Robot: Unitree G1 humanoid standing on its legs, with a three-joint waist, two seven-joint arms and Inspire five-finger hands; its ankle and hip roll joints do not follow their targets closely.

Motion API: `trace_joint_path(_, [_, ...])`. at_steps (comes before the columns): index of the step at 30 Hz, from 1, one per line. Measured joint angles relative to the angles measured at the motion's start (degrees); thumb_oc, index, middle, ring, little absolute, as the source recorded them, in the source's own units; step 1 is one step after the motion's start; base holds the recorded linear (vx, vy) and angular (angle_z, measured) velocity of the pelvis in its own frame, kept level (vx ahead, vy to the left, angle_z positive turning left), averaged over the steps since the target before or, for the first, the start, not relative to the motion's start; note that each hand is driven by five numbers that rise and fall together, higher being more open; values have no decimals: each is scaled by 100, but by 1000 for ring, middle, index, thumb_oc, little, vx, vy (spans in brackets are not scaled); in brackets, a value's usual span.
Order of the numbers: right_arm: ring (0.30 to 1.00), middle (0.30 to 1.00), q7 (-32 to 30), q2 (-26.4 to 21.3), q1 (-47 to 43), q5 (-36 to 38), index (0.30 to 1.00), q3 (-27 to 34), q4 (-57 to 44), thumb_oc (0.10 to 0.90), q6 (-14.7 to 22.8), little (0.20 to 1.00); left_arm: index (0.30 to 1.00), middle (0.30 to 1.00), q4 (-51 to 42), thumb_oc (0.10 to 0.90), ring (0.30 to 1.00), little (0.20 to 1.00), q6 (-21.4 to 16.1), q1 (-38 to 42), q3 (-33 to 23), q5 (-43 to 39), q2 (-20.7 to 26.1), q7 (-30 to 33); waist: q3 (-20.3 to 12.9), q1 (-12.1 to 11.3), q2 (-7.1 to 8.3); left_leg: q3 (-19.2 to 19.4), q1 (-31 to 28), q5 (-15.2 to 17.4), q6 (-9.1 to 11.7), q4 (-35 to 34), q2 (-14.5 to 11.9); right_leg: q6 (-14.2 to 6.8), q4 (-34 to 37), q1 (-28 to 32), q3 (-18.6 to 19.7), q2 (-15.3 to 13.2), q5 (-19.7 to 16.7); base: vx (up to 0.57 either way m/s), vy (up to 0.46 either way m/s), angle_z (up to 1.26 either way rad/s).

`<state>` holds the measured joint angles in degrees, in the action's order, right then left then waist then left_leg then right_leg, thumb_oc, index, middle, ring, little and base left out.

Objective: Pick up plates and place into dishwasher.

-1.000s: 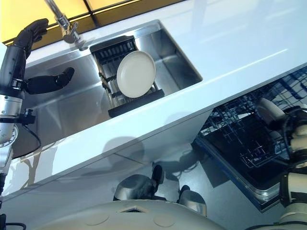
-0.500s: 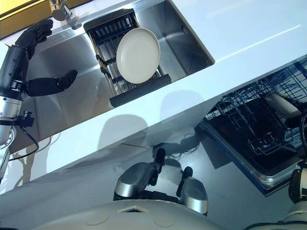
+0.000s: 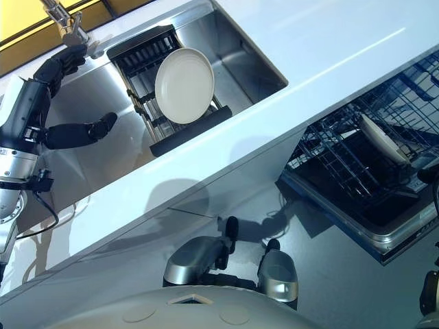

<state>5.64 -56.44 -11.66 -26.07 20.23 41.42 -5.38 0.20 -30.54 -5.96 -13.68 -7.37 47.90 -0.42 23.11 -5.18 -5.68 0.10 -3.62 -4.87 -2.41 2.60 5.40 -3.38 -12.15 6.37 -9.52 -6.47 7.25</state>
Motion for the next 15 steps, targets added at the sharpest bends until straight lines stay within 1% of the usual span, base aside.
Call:
trace_joint_path(3, [900,900,-69,2,184,82,900,223,-362,800,60,900,900,900,1,800,900,900,-50,-59,-37,0,-6,0,-16,60,-27,8,-5,-1,0,0,-17,2,0,-2,15,18,0,-108,-7,-3])
trace_joint_path(5, [900,900,-150,37,329,378,900,416,-624,800,220,900,900,900,2,800,900,900,-122,-109,-77,-2,-38,-5,-40,83,-63,36,-28,-1,0,-14,-23,3,3,1,42,23,-1,-110,1,-7])
trace_joint_path(8, [900,900,-111,173,663,747,900,627,-1245,800,485,900,900,900,9,800,900,900,-221,-190,-291,-49,-321,-30,-94,124,-140,60,-90,-6,-6,-73,-22,3,16,35,71,26,-1,-96,-12,-6])
trace_joint_path(11, [900,900,173,459,1138,1122,900,711,-2138,800,580,900,900,900,4,800,900,900,-261,-295,-529,-59,-611,-53,-142,203,-162,45,-179,-9,-10,-116,-25,10,72,135,58,38,4,-147,-44,2])
trace_joint_path(13, [900,900,508,696,1587,1511,900,811,-2750,800,605,900,900,900,3,800,900,900,-347,-457,-649,-58,-851,-55,-290,226,-151,26,-182,-9,-11,-161,-26,16,125,147,33,42,7,-189,-81,5])
trace_joint_path(14, [900,900,720,880,1884,1740,900,852,-3083,800,600,900,900,900,2,800,900,900,-352,-593,-690,-52,-983,-55,-427,228,-125,15,-200,-20,-25,-203,-27,24,154,153,25,52,14,-179,-80,3])
trace_joint_path(15, [900,900,765,931,1953,1817,900,856,-3158,800,595,900,900,900,3,800,900,900,-351,-629,-695,-52,-1008,-55,-458,236,-110,10,-208,-20,-25,-209,-28,25,168,160,24,56,14,-179,-81,4])
